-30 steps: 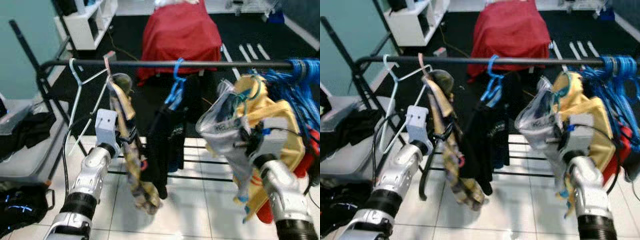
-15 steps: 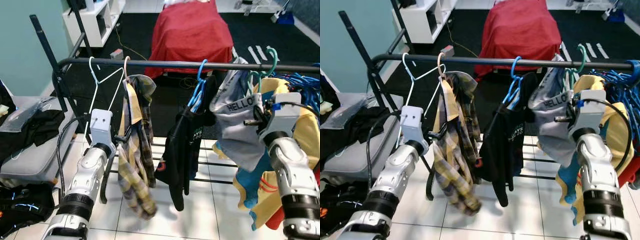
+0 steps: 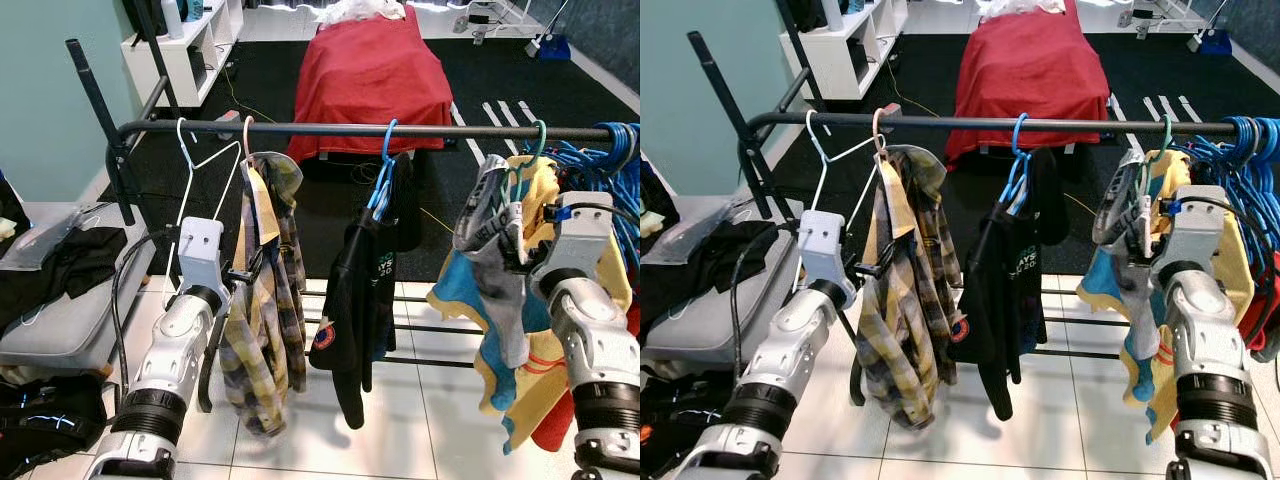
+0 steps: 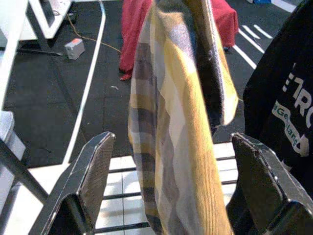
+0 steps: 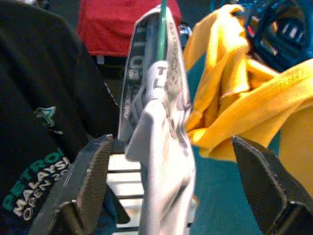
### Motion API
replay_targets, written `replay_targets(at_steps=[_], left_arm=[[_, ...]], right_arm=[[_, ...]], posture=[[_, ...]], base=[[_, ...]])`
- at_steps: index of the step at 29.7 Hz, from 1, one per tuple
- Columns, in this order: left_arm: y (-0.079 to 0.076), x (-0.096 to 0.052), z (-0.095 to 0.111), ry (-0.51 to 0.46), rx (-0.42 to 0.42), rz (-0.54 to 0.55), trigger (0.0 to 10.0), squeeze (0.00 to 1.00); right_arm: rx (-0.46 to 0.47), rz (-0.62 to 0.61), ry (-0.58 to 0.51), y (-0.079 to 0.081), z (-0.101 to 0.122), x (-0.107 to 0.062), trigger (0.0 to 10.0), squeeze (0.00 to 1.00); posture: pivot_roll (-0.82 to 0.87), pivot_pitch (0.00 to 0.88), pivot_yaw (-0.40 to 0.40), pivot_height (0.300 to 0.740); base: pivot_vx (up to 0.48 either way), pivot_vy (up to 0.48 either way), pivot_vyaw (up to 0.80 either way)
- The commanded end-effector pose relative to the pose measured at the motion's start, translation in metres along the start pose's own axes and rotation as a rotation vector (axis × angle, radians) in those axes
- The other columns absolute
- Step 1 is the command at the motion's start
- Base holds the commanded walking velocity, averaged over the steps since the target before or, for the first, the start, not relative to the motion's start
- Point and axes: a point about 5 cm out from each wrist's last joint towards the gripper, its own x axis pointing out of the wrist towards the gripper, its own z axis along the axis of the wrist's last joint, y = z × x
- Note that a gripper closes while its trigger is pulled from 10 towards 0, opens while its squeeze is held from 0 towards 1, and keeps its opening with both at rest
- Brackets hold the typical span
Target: Hang hanger
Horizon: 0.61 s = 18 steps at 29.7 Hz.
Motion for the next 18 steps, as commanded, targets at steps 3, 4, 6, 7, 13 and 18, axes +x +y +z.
replay_targets(at_steps=[3,4,6,7,13,18], left_arm=[[0.003,-0.008,-0.002,-0.005,0.027,0.018,10.0,0.00],[0.003,-0.008,-0.002,-0.005,0.027,0.018,10.0,0.00],[0.004,-0.010,-0.001,-0.010,0.031,0.026,10.0,0.00],[0.004,-0.012,-0.002,-0.012,0.031,0.033,10.0,0.00],[0.001,-0.020,-0.003,-0.021,-0.005,0.036,10.0,0.00],[0.001,-0.021,-0.003,-0.029,-0.015,0.038,10.0,0.00]], right_arm=[[0.067,0.178,0.024,0.037,-0.019,-0.015,10.0,0.00],[0.067,0.178,0.024,0.037,-0.019,-0.015,10.0,0.00],[0.085,0.219,0.022,0.046,-0.023,-0.019,10.0,0.00],[0.069,0.247,0.029,0.058,-0.033,-0.025,10.0,0.00],[0.069,0.319,-0.008,0.072,-0.035,-0.029,10.0,0.00],[0.090,0.341,-0.029,0.072,-0.032,-0.029,10.0,0.00]], posture=[[-0.13,0.156,0.035,0.740],[-0.13,0.156,0.035,0.740],[-0.13,0.158,0.035,0.740],[-0.13,0.158,0.035,0.740],[-0.13,0.150,0.032,0.740],[-0.12,0.149,0.028,0.740]], base=[[0.000,0.000,0.00],[0.000,0.000,0.00],[0.000,0.000,0.00],[0.000,0.000,0.00],[0.000,-0.184,0.00],[0.000,-0.480,0.00]])
